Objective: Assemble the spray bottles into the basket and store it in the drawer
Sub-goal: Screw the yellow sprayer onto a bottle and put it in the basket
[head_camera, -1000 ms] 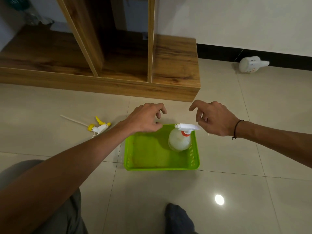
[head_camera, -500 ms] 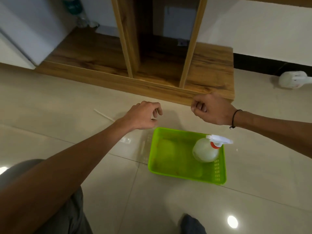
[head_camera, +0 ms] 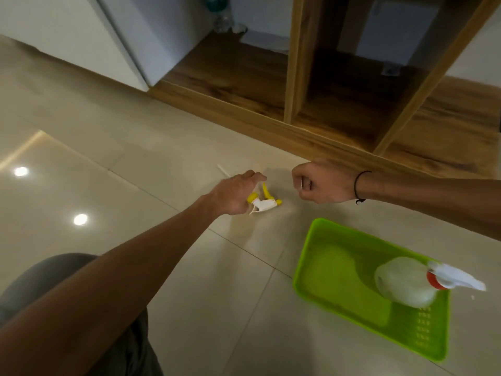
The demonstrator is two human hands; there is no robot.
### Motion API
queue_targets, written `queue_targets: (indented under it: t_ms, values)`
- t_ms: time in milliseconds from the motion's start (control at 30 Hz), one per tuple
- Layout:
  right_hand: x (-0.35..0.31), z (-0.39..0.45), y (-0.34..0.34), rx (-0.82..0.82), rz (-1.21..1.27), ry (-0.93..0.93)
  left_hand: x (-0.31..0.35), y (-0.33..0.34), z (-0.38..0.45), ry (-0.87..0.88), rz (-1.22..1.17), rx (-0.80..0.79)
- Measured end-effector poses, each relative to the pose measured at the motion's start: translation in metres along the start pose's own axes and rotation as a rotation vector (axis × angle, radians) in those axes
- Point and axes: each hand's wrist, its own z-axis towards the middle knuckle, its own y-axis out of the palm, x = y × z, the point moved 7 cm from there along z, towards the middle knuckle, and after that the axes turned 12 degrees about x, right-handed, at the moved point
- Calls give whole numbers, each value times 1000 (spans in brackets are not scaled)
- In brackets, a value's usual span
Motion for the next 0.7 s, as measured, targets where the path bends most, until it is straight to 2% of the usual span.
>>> queue_targets:
  t_ms: [233,400,500,600,700]
  values:
    - [-35,47,60,-135,-110,-104,-33,28,-14,-2,23,-5]
    - [-38,59,95,-98,-80,-23,-40,27,-22,-19,26,110]
    - [-35,51,94,-57,-22,34,-34,15,-19,-31,-33,197]
    - [-24,43,75,8,18,74,-18,5,-12,-11,-87,196]
    - [-13,26,48,46,3,52,16,-8,-1,26,-189,252]
